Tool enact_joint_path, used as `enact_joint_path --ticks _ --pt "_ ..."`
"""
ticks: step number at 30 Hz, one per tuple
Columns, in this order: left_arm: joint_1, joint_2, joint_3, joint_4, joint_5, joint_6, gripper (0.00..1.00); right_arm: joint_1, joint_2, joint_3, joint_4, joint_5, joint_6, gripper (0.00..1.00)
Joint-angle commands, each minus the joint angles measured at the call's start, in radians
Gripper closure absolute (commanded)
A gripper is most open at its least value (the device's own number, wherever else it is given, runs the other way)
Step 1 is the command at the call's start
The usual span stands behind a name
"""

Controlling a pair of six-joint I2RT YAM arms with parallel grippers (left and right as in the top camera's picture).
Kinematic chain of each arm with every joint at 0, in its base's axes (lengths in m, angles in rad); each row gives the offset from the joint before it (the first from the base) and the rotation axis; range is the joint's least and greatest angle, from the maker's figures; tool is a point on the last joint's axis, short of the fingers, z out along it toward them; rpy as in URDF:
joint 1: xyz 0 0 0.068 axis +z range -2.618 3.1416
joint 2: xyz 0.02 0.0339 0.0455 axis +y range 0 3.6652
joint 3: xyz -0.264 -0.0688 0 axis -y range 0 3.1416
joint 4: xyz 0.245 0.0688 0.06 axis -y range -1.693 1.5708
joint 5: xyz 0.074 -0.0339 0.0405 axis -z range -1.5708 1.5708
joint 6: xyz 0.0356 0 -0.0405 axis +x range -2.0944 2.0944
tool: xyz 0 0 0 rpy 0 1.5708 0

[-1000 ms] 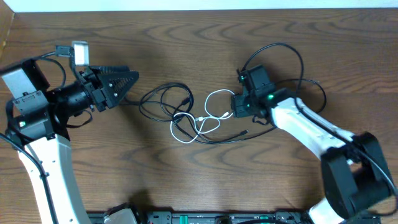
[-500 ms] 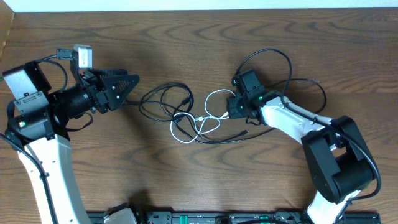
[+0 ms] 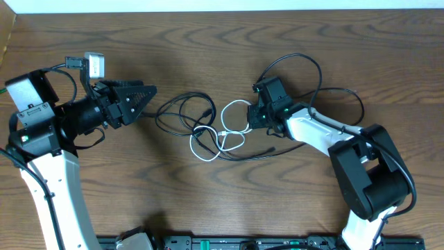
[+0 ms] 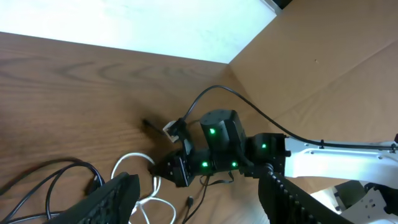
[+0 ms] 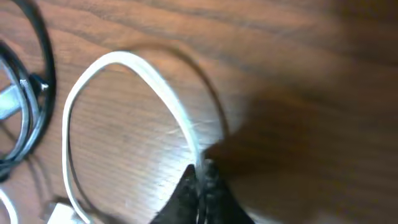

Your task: Untangle cables

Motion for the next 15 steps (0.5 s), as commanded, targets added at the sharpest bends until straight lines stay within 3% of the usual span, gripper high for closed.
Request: enact_joint_path --ticks 1,8,15 --pt "0.001 -0.014 -0.002 -0.008 -0.012 0.038 0.34 0.013 0.021 0.007 0.003 -0.131 0.013 0.99" --pt "0.001 -0.014 -0.002 -0.084 -0.028 0.094 0.34 -0.009 -0.179 0.098 -0.066 -0.165 0.012 0.99" --pt "0.001 -0.014 -0.002 -0.12 -0.027 0.111 0.34 -0.119 -0.441 0.306 -0.395 -0.052 -0.058 0.99"
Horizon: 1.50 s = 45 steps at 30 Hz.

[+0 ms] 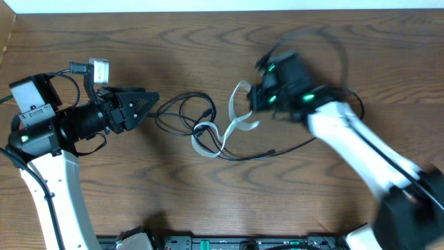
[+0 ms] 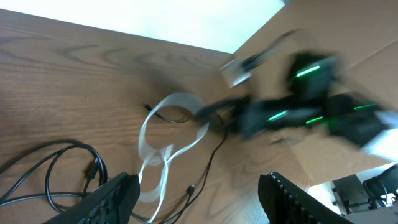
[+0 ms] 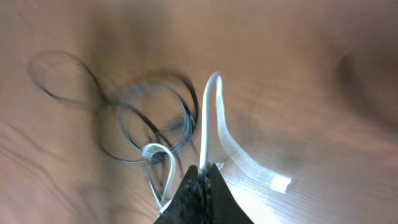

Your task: Untangle cables

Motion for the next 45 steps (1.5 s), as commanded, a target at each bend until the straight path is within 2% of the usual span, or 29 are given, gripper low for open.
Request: enact_joint_path --ticks 1,9,16,21,24,27,30,33,39,45 --pt "0.001 -0.014 -0.002 -0.01 0.004 0.036 0.34 -0.077 -0.134 0.117 -0.122 0.093 -0.062 0.99" --pt "0.001 -0.014 -0.002 -0.015 0.004 0.036 0.34 -0.322 -0.314 0.32 -0.442 0.234 -0.164 0.99" --pt "0.001 -0.014 -0.002 -0.018 0.004 0.036 0.34 -0.602 -0.41 0.43 -0.565 0.226 -0.194 0.99" --pt "0.001 -0.014 -0.002 -0.021 -0.012 0.036 0.34 -0.699 -0.433 0.461 -0.601 0.203 -0.202 0.99" --pt "-0.006 -0.013 -0.002 -0.04 -0.011 0.055 0.34 -0.697 -0.417 0.46 -0.616 0.161 -0.224 0.99" --pt "-0.039 -0.013 -0.002 -0.092 -0.013 0.136 0.34 -0.685 -0.371 0.46 -0.635 0.09 -0.232 0.99" --pt "-0.099 -0.013 -0.002 -0.137 -0.019 0.211 0.33 -0.656 -0.313 0.46 -0.64 -0.01 -0.24 0.99" --pt "-0.173 -0.013 -0.002 -0.136 -0.077 0.223 0.34 -0.608 -0.256 0.46 -0.632 -0.08 -0.248 0.99" --pt "-0.325 0.018 -0.002 -0.12 -0.132 0.253 0.33 -0.497 -0.164 0.46 -0.602 -0.06 -0.245 0.99" --pt "-0.476 0.123 -0.002 -0.074 -0.246 0.253 0.32 -0.444 -0.094 0.46 -0.598 -0.052 -0.231 0.99"
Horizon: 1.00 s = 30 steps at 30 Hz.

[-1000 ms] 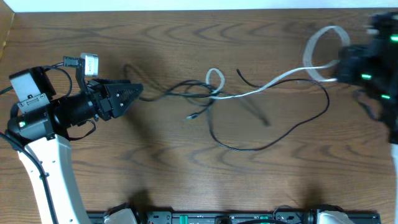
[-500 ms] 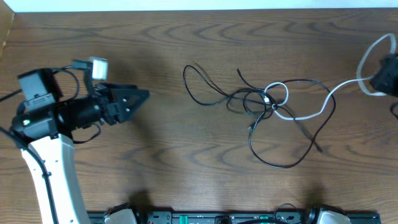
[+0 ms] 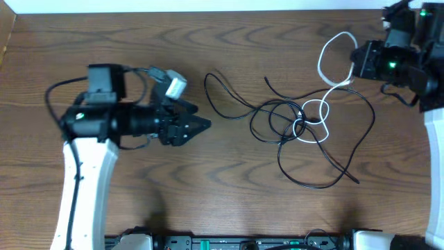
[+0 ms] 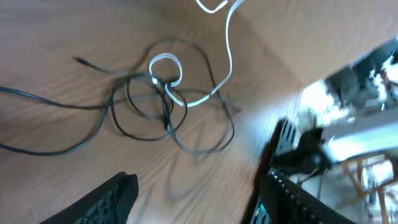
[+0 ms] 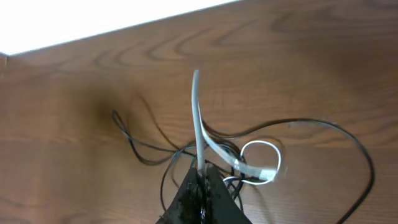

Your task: Untangle cables

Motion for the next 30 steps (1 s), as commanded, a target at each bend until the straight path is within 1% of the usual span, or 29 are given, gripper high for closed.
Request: enact_joint_path --ticks 1,3,5,6,8,15,18,21,23,25,28,29,30 --pt "-0.075 0.081 -0.003 0.021 -0.081 0.026 0.32 0.023 0.038 0.007 0.003 -0.007 0.0 0.99" --pt "-0.117 0.132 -0.003 0.047 -0.082 0.026 0.32 0.026 0.055 0.007 0.003 -0.006 0.0 0.99" --pt "-0.157 0.188 -0.003 0.076 -0.086 0.026 0.26 0.026 0.063 0.007 0.003 0.003 0.0 0.99" --pt "-0.176 0.216 -0.002 0.091 -0.096 0.026 0.19 0.026 0.064 0.007 0.002 0.014 0.0 0.99" --pt "-0.214 0.274 -0.002 0.115 -0.124 0.021 0.14 0.026 0.064 0.007 0.002 0.027 0.0 0.99" --pt "-0.334 0.441 -0.002 0.181 -0.273 0.019 0.12 0.026 0.064 0.007 -0.023 0.049 -0.012 0.99" --pt "-0.387 0.479 -0.002 0.212 -0.32 0.053 0.1 0.026 0.064 0.007 -0.037 0.049 -0.028 0.99" --pt "-0.451 0.488 -0.003 0.236 -0.32 0.137 0.07 0.026 0.064 0.007 -0.06 0.049 -0.047 0.99" --pt "-0.492 0.488 -0.002 0.259 -0.321 0.177 0.07 0.026 0.064 0.007 -0.077 0.049 -0.061 0.99" --pt "-0.537 0.488 -0.002 0.296 -0.333 0.195 0.05 0.026 0.064 0.007 -0.092 0.049 -0.069 0.99" --pt "-0.602 0.488 -0.003 0.362 -0.406 0.199 0.01 0.026 0.064 0.007 -0.116 0.049 -0.077 0.99" --pt "-0.621 0.488 -0.002 0.383 -0.434 0.199 0.0 0.026 0.064 0.007 -0.123 0.049 -0.08 0.99" --pt "-0.64 0.489 -0.002 0.403 -0.462 0.202 0.02 0.026 0.064 0.007 -0.13 0.049 -0.08 0.99"
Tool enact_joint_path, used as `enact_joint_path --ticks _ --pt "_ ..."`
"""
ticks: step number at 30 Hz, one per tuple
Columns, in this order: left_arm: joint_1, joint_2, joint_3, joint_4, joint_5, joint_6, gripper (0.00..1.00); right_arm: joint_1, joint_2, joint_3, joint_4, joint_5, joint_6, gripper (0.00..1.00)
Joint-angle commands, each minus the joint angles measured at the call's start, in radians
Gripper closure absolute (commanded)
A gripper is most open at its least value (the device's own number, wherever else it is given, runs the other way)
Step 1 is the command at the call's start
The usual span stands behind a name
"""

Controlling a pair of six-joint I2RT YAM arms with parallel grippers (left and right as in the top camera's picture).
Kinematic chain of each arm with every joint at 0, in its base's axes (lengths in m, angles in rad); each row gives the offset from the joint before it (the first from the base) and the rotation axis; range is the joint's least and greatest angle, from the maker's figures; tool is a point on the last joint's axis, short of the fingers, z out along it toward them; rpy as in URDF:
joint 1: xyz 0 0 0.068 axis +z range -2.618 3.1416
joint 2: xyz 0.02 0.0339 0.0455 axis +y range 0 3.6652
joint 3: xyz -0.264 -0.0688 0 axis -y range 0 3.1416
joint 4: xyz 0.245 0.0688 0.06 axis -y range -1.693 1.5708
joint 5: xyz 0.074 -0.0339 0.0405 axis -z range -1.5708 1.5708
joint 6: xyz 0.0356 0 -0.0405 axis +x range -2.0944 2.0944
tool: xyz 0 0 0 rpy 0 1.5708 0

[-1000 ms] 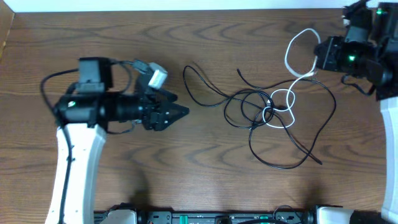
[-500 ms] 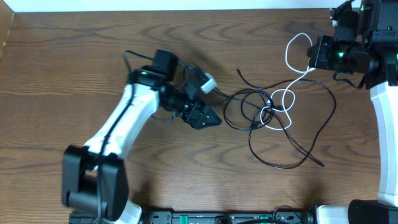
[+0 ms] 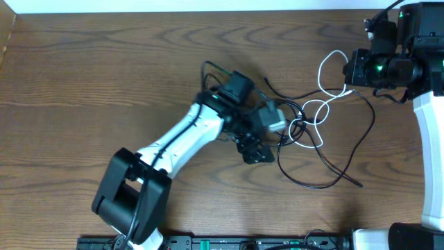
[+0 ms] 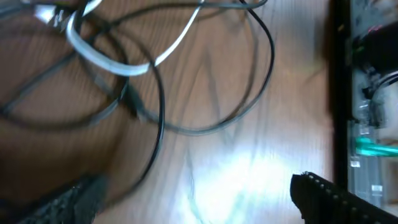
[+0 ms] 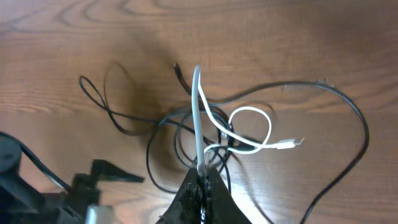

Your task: Untangle cables

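Note:
The cable tangle lies right of the table's middle. A white cable [image 3: 320, 105] loops through black cables [image 3: 295, 132], one of which trails to the lower right [image 3: 347, 177]. My right gripper [image 3: 349, 69] at the far right is shut on the white cable [image 5: 198, 112], which rises from its fingers [image 5: 200, 169]. My left gripper [image 3: 255, 149] is open and low at the tangle's left edge. In the left wrist view its fingers [image 4: 320, 193] stand wide apart, with the white cable [image 4: 106, 59] and black loops [image 4: 205, 127] just ahead.
Brown wooden table [image 3: 104, 62] with a pale strip along the far edge. A black rail [image 3: 243, 243] runs along the front edge. The left arm [image 3: 180, 135] stretches diagonally from the lower left to the tangle.
My left arm has moved from the table's left side to the tangle's left edge, gripper still open. My right gripper stays at the far right, shut on the white cable.
The tangle first lay at the table's middle, with my right gripper shut on the white cable there and my left open at the left. Then the white cable was raised. Later the whole tangle was further right, my right gripper at the far right. Now my left gripper is at it.

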Motion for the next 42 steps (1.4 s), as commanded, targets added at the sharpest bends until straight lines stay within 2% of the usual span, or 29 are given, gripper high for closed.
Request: enact_joint_path --ticks 1,8,17,23,27,30,34,36,38,42 --pt "-0.055 0.003 -0.002 0.044 -0.117 0.053 0.02 0.008 -0.005 0.007 -0.018 0.005 -0.027 0.99" --pt "-0.087 0.037 -0.002 0.129 -0.158 0.068 0.02 0.013 -0.005 0.007 -0.045 0.004 -0.035 0.99" --pt "-0.085 0.183 -0.002 0.267 -0.158 0.07 0.02 0.013 -0.005 0.007 -0.086 0.004 -0.062 0.99" --pt "-0.085 0.208 -0.002 0.282 -0.18 0.069 0.0 0.013 -0.005 0.007 -0.093 0.005 -0.069 0.99" --pt "-0.085 0.208 -0.002 0.279 -0.194 0.07 0.08 0.013 -0.005 0.007 -0.093 0.005 -0.069 0.99" --pt "-0.085 0.208 -0.002 0.278 -0.195 0.07 0.22 0.013 -0.005 0.007 -0.093 0.005 -0.068 0.99" --pt "-0.085 0.208 -0.002 0.277 -0.195 0.07 0.24 0.013 -0.005 0.007 -0.093 0.005 -0.068 0.99" --pt "-0.085 0.208 -0.002 0.277 -0.195 0.07 0.33 0.013 -0.005 0.007 -0.093 0.004 -0.068 0.99" --pt "-0.085 0.208 -0.002 0.275 -0.195 0.07 0.46 0.013 -0.005 0.007 -0.094 0.004 -0.068 0.99" --pt "-0.085 0.208 -0.002 0.274 -0.195 0.067 0.46 0.013 -0.005 0.007 -0.096 0.004 -0.069 0.99"
